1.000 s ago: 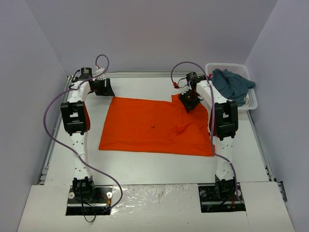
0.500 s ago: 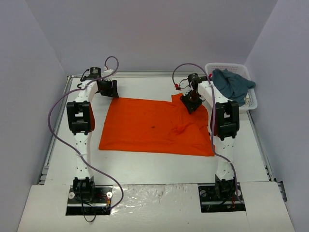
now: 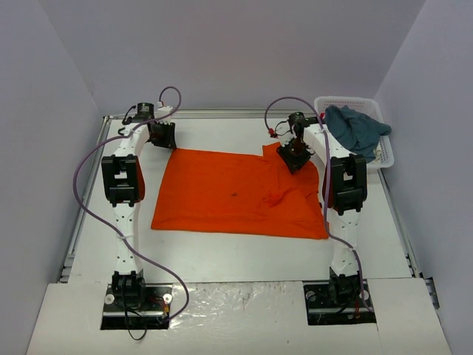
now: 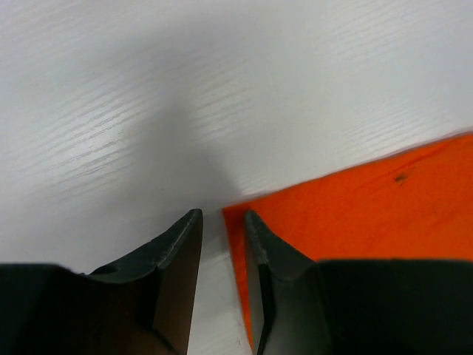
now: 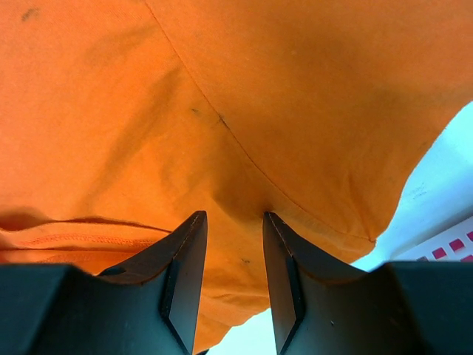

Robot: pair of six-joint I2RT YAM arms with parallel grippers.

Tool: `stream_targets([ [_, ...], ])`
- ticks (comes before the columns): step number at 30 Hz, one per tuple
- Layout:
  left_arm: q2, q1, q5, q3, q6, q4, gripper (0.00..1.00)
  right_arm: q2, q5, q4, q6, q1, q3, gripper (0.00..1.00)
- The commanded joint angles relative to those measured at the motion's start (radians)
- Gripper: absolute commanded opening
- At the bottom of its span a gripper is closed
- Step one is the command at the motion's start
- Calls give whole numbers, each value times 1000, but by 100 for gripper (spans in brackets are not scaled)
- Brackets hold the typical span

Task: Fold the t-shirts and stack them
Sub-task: Grap the side of the flattened tshirt furthest away from the robot with both arms

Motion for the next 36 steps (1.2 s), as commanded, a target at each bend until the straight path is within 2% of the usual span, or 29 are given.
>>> stream_targets([
  [1,3,-4,27,-28,10,-71,28,-74,30,-37,-2,-3,14,33],
  [6,3,-2,50,-17,-6,-79,31,-68,46,-35,-4,-3,8,33],
  [11,-4,-7,82,-31,11,-90,29,-57,55,-37,-2,-3,6,33],
  [16,-21,-10,56,-80,57,-98,18,-53,60,-37,-2,-3,10,33],
  [17,-23,-45,40,-88,63,-98,14,-53,63,-37,-4,-3,6,33],
  [21,-12,-54,-107,-96,68,-108,2,-53,69,-37,-5,-2,6,33],
  [25,-11,-59,-178,-112,59,-117,2,-54,82,-34,-7,-3,8,33],
  [30,-49,-59,-203,-172,25,-58,2,-63,49,-26,22,-16,65,31],
  [36,-98,-60,-247,-223,8,-13,2,-65,3,-15,61,-37,203,32],
])
